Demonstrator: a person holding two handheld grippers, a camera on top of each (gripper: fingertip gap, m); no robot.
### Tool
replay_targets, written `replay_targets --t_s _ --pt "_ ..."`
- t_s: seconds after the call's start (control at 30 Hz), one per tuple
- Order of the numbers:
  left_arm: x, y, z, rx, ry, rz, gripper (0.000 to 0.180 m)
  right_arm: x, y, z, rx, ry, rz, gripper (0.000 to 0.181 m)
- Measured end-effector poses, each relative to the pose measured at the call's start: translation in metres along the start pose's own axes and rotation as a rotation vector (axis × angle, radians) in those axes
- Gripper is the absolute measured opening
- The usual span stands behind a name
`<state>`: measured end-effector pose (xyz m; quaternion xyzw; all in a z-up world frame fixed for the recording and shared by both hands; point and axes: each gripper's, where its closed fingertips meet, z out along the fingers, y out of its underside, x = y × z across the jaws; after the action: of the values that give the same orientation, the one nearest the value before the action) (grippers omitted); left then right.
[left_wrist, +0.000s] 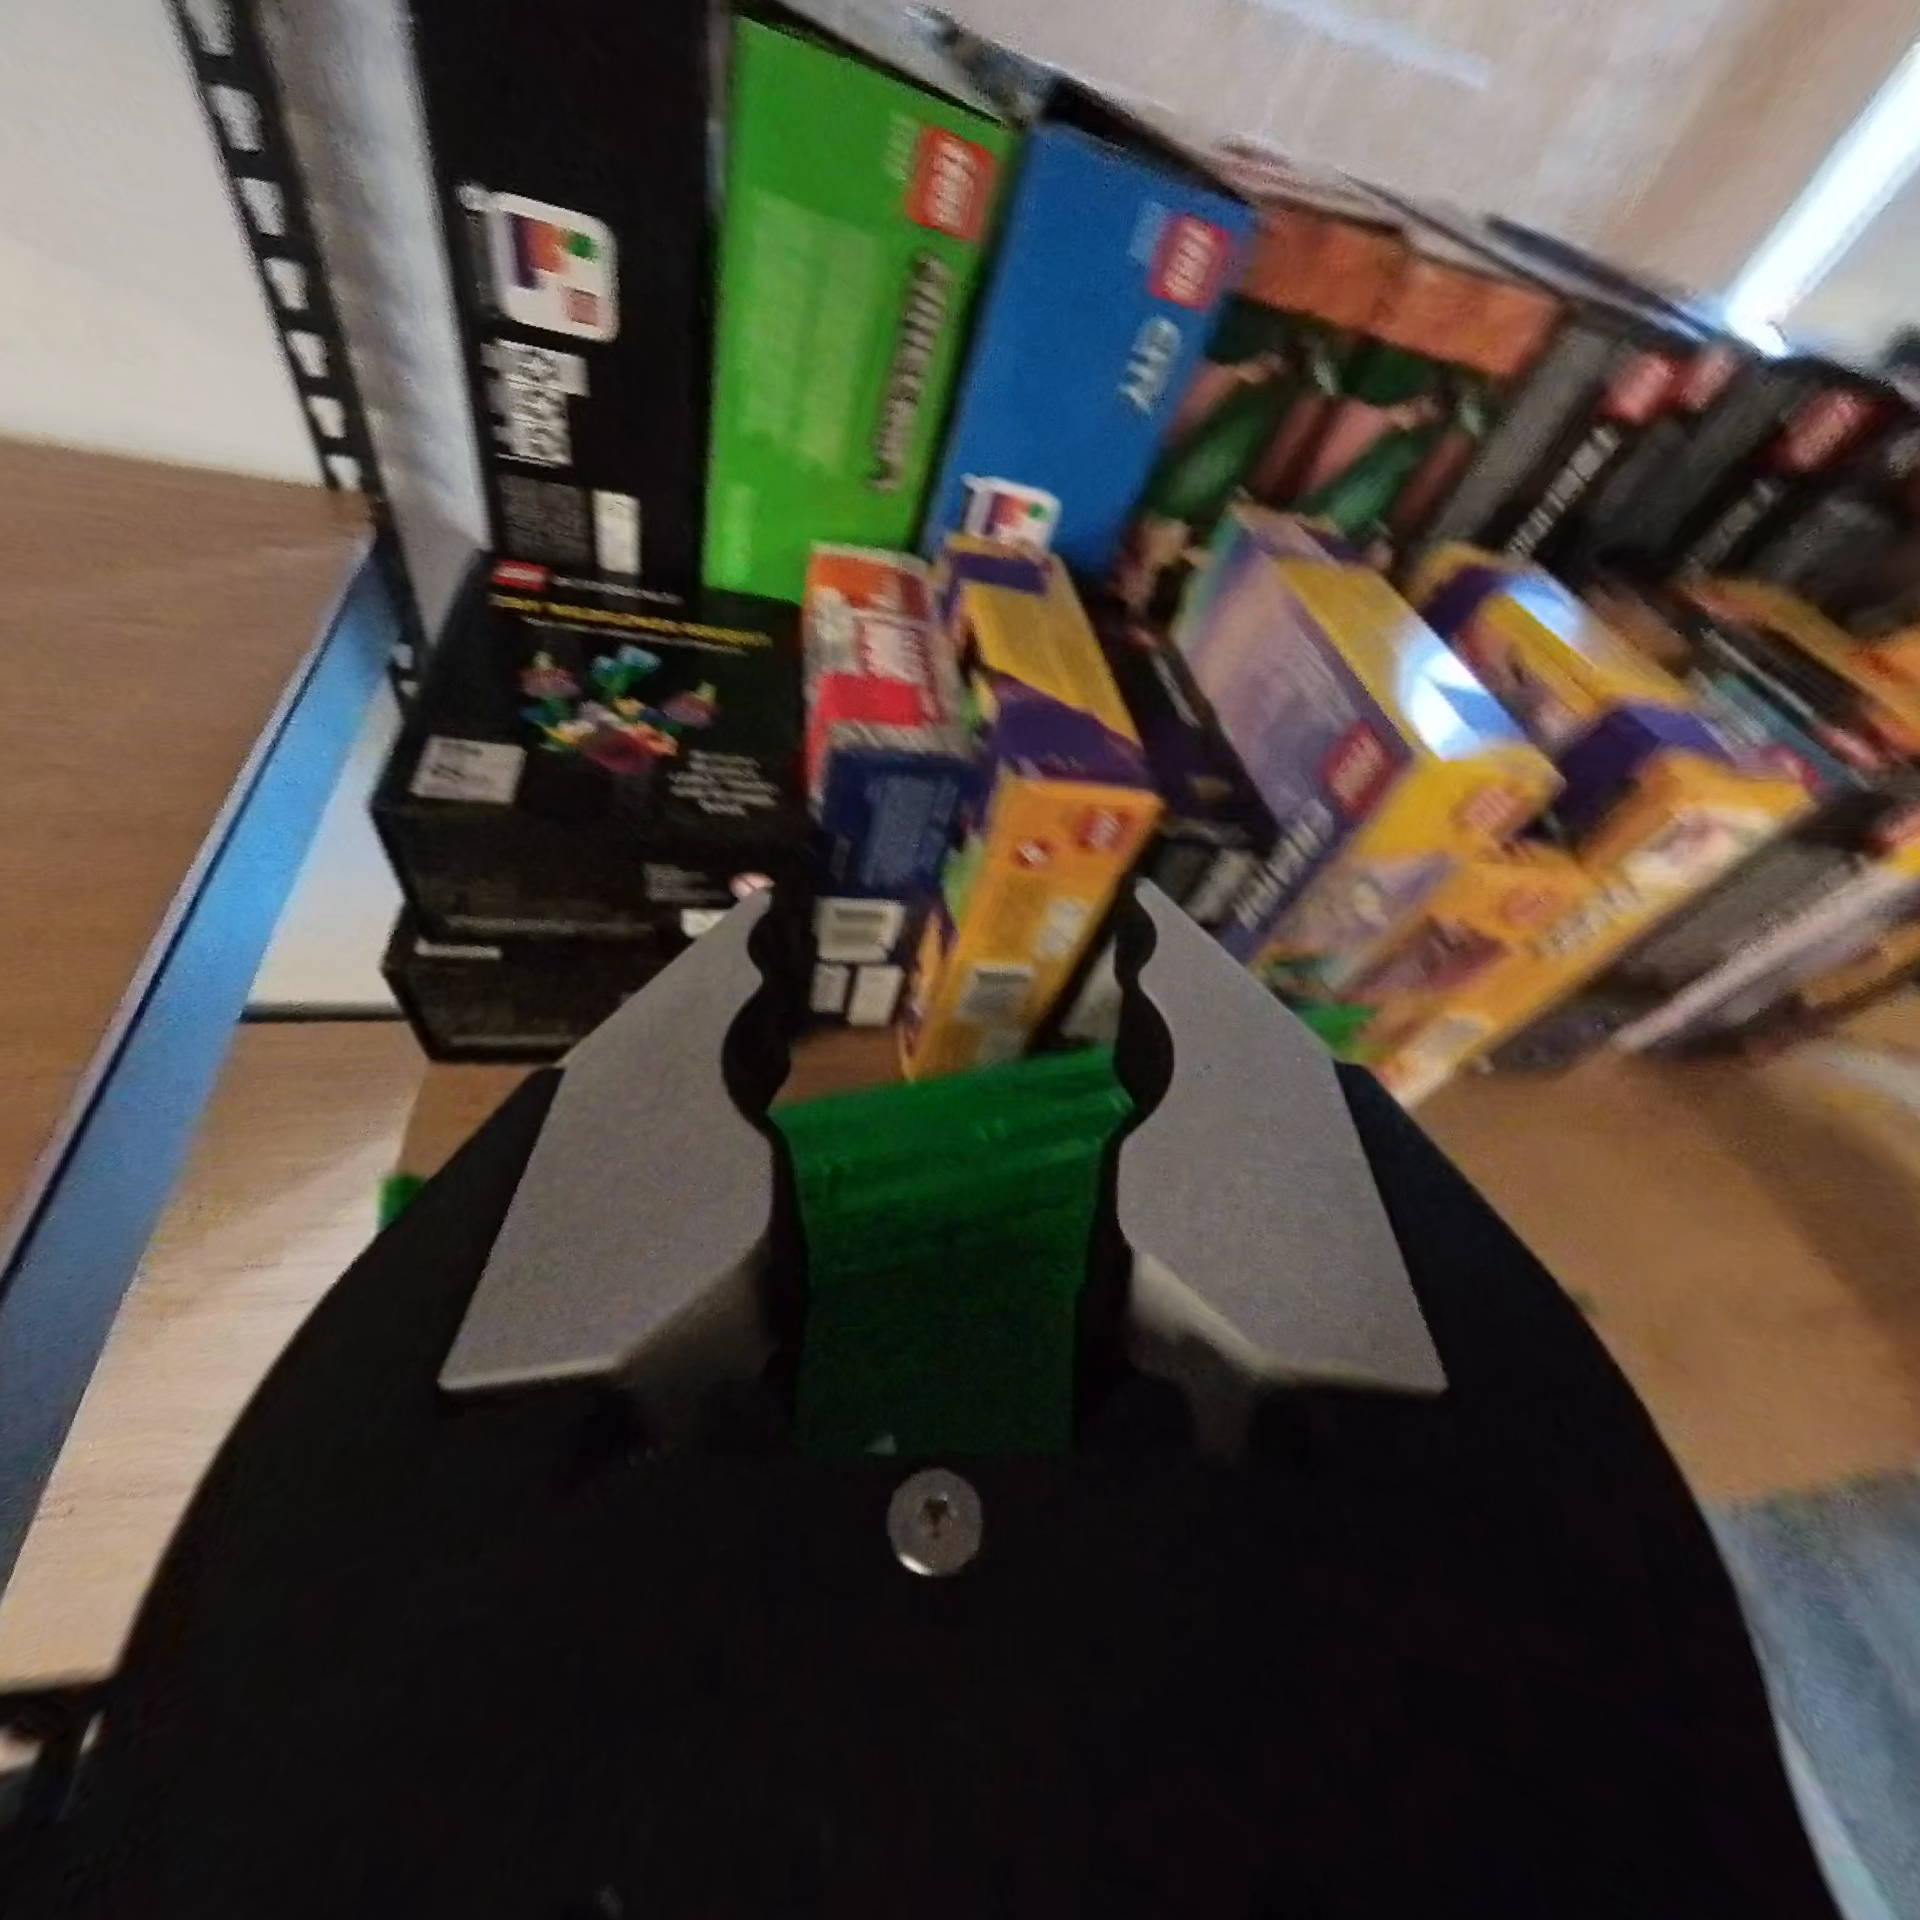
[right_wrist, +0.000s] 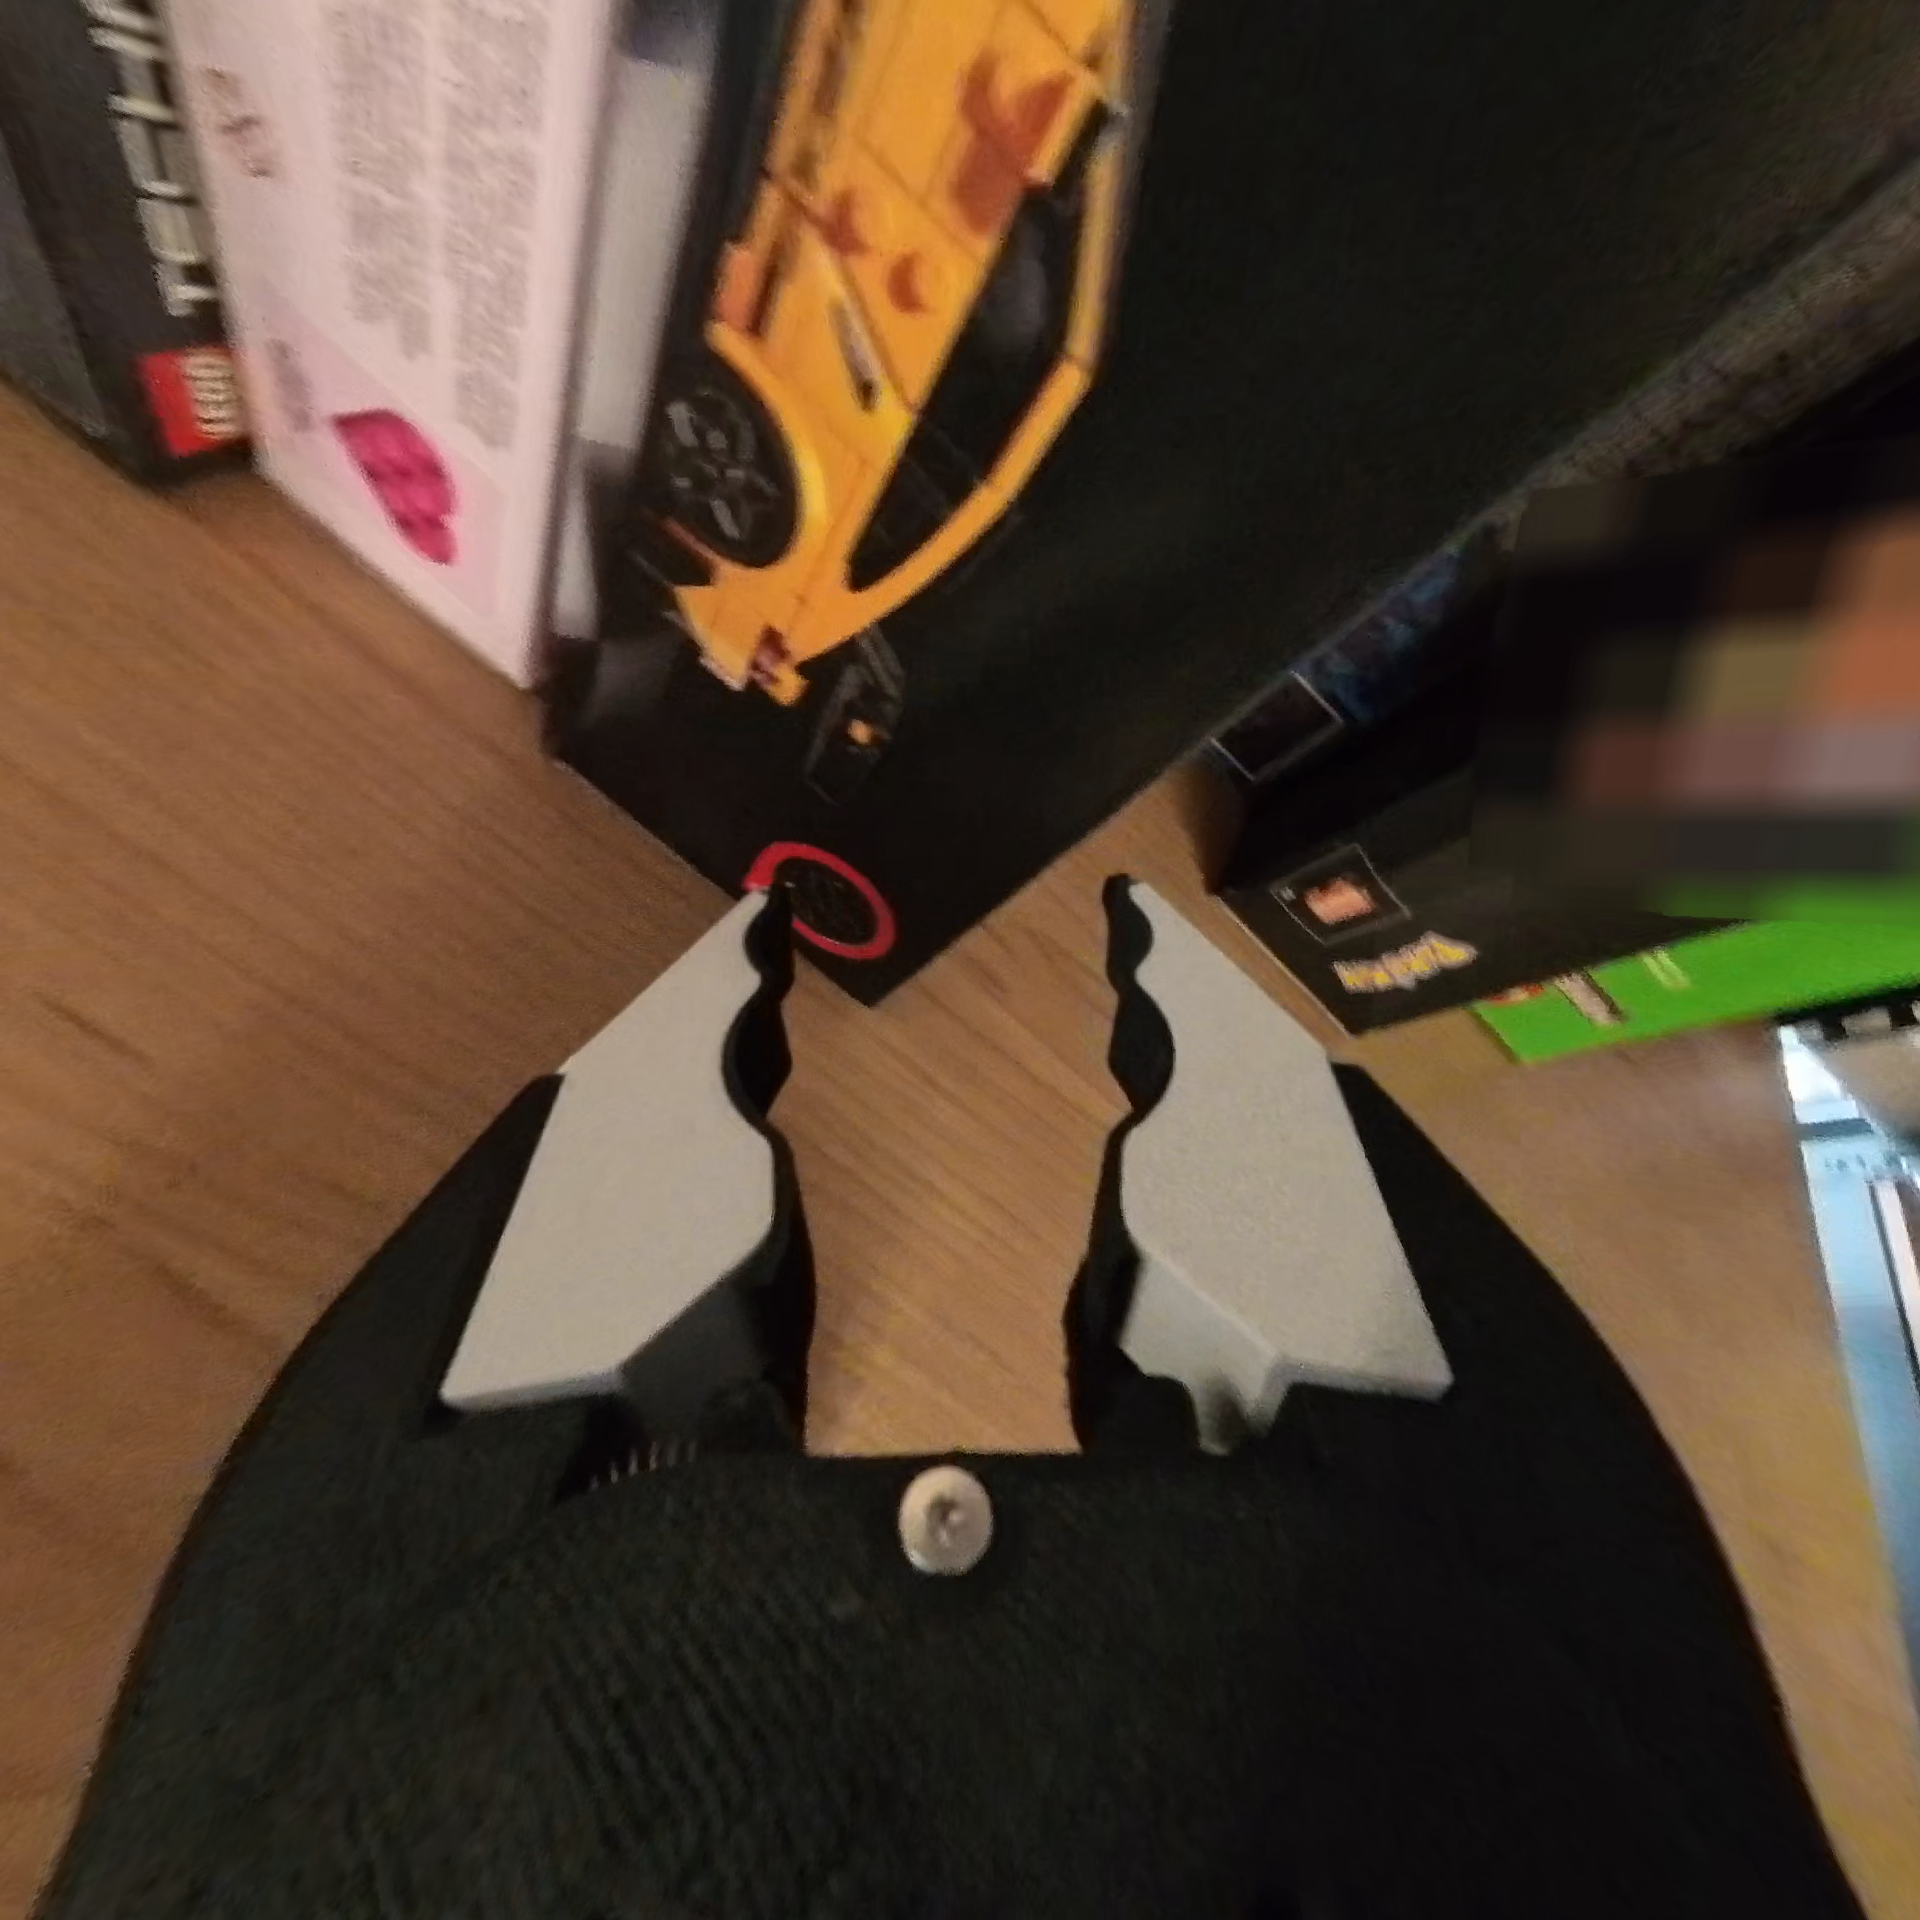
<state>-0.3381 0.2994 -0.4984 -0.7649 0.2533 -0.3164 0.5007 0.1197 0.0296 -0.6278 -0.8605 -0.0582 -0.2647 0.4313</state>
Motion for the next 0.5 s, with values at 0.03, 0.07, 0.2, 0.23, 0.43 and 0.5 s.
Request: replay_targets --t_s 0.03,0.07,0.2,0.23,0.43,0.5 --pt "0.013 0.007 -0.013 -0.006 0.019 0.036 0.060 0.003 0.000 -0.004 -0.014 0.016 0.035 0.056" --pt "0.024 0.013 -0.026 -0.007 0.029 0.070 0.060 0.002 -0.001 -0.013 -0.011 0.020 0.067 0.056" --pt "0.046 0.049 -0.077 -0.026 0.018 0.091 0.056 -0.030 -0.013 -0.076 0.058 -0.023 0.127 0.053" --pt "0.051 0.059 -0.088 -0.034 0.032 0.063 0.056 -0.055 -0.017 -0.096 0.064 -0.102 0.157 0.053" --pt "0.068 0.131 -0.136 -0.130 0.073 -0.022 0.051 -0.218 -0.087 -0.164 0.257 -0.520 0.024 0.056" --pt "0.075 0.144 -0.147 -0.165 0.100 -0.018 0.051 -0.247 -0.131 -0.152 0.343 -0.537 -0.016 0.057"
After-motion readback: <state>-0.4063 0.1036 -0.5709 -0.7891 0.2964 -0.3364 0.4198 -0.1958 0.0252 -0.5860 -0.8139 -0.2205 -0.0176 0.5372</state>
